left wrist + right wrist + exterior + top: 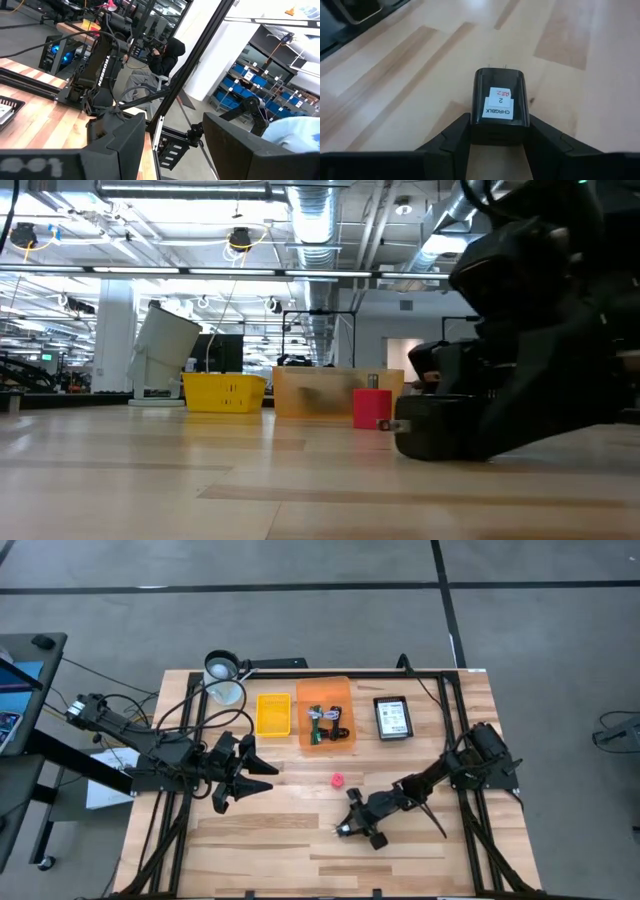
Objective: Pick and place items into bin
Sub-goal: Put the black charger adapter into the yellow bin
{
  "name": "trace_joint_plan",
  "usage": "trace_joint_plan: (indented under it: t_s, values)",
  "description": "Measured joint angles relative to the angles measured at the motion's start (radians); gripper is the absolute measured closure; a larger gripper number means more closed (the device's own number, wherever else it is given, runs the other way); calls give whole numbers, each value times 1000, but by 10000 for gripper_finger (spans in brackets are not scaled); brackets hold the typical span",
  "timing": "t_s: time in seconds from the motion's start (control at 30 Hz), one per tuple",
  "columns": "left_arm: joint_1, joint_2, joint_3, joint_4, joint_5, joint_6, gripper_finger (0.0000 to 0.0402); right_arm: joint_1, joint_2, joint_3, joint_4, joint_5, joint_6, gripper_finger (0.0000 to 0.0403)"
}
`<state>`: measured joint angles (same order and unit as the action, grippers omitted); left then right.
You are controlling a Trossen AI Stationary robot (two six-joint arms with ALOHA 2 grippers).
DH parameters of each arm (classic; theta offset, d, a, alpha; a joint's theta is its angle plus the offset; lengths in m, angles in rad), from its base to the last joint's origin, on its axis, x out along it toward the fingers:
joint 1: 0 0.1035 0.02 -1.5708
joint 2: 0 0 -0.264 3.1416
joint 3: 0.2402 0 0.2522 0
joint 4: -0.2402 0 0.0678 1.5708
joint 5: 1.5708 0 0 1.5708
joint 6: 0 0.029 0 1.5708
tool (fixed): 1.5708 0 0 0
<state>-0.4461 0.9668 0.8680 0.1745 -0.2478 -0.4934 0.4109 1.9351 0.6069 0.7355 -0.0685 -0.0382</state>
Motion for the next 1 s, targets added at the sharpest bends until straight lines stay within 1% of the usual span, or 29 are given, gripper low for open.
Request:
trace_joint_plan:
  t_s: [0.13,0.27,0.33,0.63,0.87,1.0]
  values:
    - [0,0,0,0,0,-6,212,-19,4,40,-31,5,56,254]
    - [0,0,0,-6,0,-77,212,-36,5,120,-79,5,126,261]
    - [0,0,0,-6,0,-90,212,-43,5,164,-127,-2,143,261]
    - [0,0,0,-5,-1,-72,212,-48,4,378,-360,6,136,261]
    - [0,0,0,-10,-2,-73,212,-61,2,520,-591,18,118,261]
    - [0,0,1,-63,-2,-74,212,-74,2,584,-690,18,109,261]
